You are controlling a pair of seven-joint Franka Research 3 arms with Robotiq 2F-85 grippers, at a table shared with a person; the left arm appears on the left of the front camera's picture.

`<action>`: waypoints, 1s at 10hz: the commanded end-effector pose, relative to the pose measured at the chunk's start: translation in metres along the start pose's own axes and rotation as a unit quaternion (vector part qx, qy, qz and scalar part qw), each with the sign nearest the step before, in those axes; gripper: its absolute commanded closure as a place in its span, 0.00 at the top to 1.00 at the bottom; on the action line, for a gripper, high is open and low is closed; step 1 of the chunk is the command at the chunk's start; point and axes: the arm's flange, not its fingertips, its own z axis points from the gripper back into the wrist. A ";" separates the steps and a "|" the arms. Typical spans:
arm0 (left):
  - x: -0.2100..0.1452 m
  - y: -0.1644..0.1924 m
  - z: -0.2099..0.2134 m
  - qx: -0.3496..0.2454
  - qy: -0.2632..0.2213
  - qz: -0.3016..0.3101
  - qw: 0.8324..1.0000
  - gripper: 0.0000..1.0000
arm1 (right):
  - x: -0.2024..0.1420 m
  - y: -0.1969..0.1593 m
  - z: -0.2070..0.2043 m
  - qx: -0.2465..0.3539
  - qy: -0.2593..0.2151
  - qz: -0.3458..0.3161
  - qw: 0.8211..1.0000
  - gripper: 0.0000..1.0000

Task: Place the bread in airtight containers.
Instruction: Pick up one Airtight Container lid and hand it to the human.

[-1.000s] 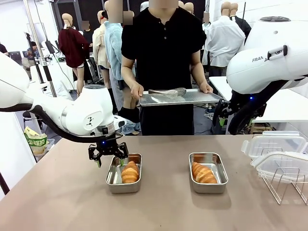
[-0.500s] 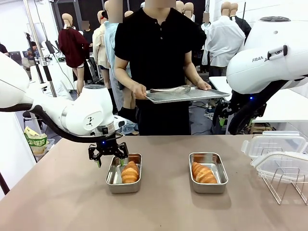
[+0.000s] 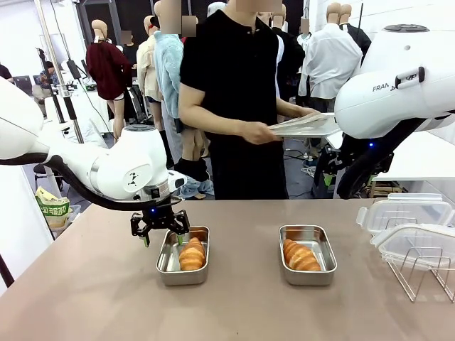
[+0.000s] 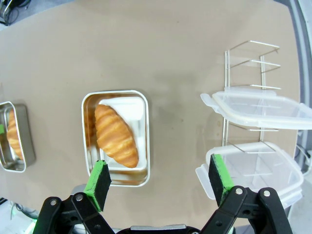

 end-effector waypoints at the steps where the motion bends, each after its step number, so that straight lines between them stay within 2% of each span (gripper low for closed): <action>1: 0.000 0.000 0.001 -0.001 -0.002 0.000 1.000 1.00 | 0.000 0.000 0.000 -0.004 0.001 0.003 1.000 1.00; 8: 0.000 0.000 0.000 0.000 0.000 0.000 1.000 1.00 | 0.000 0.000 0.000 -0.004 0.001 0.003 1.000 1.00; 10: -0.002 0.007 0.025 0.003 -0.009 -0.005 1.000 1.00 | 0.000 0.000 0.000 -0.004 0.001 0.003 1.000 1.00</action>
